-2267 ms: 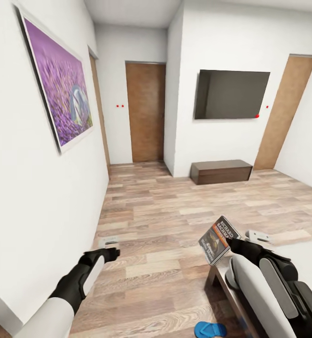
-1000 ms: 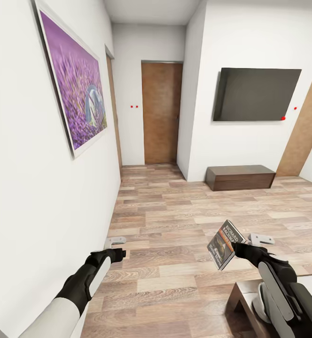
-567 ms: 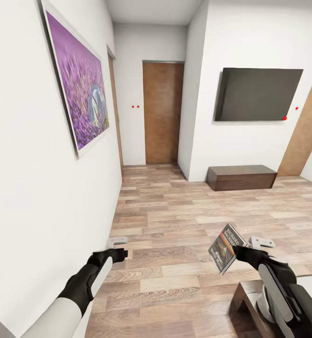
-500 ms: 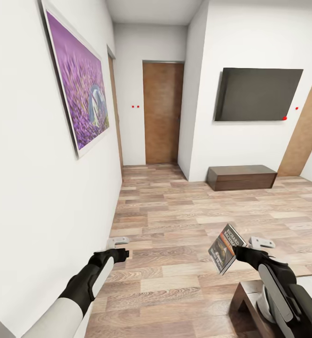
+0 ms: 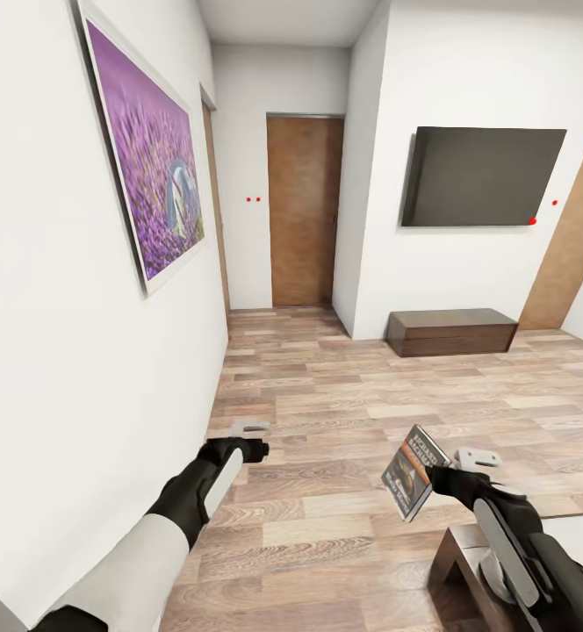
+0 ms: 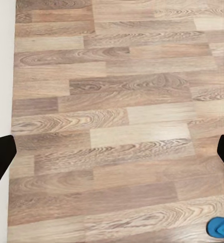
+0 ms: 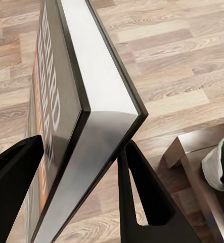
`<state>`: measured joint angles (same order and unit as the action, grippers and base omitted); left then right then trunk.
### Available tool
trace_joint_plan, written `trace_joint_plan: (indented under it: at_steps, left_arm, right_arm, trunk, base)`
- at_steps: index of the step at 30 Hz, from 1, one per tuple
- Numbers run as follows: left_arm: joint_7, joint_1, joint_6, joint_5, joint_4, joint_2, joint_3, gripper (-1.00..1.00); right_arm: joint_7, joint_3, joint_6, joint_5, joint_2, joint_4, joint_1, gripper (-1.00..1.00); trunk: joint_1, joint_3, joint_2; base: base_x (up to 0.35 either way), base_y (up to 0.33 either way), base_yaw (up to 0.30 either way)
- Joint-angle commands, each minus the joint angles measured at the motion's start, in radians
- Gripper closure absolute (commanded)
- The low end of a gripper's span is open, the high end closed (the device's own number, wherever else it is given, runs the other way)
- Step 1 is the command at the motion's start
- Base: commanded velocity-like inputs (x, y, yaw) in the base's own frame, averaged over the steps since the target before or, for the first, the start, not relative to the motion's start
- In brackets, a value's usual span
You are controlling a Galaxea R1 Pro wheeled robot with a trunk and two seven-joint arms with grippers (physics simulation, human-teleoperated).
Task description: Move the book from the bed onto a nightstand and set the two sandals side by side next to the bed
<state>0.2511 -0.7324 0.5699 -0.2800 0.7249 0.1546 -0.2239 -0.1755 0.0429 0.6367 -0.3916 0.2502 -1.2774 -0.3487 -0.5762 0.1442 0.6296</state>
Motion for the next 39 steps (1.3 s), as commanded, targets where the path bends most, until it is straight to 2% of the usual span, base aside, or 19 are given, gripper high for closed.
trace_joint_plan:
  at_steps: [1,8,13,18,19,39]
  left_arm:
    - [0.006,-0.018,0.005,-0.011,-0.012,0.003,-0.004,-1.00]
    - [-0.005,-0.041,-0.018,-0.014,-0.031,0.008,-0.010,-1.00]
    - [-0.011,-0.042,-0.092,-0.017,-0.044,0.010,-0.030,-1.00]
    - [-0.051,-0.042,-0.103,-0.017,-0.046,0.011,-0.033,-1.00]
    - [-0.085,-0.042,-0.106,-0.016,-0.047,0.010,-0.034,-1.00]
    - [-0.093,-0.042,-0.107,-0.017,-0.047,0.008,-0.035,-1.00]
  right_arm:
    - [-0.010,0.006,0.003,-0.010,0.001,-0.002,-0.001,1.00]
    - [-0.008,0.020,0.001,-0.008,0.001,-0.009,-0.001,1.00]
    - [-0.009,0.046,-0.003,-0.007,0.001,-0.015,-0.001,1.00]
    - [-0.009,0.047,-0.003,-0.007,0.001,-0.016,-0.001,1.00]
    - [-0.009,0.046,-0.004,-0.008,0.001,-0.016,-0.001,1.00]
    - [-0.007,0.049,-0.004,-0.009,0.001,-0.041,-0.001,1.00]
  trunk:
    - [0.000,0.002,0.002]
    - [0.000,0.002,0.002]
    - [0.000,0.002,0.002]
    - [0.000,0.002,0.002]
    - [0.000,0.002,0.002]
    - [0.000,0.002,0.002]
  base:
    - [0.000,0.000,0.000]
    - [0.000,0.000,0.000]
    - [0.000,0.000,0.000]
    - [0.000,0.000,0.000]
    - [0.000,0.000,0.000]
    - [0.149,0.016,0.000]
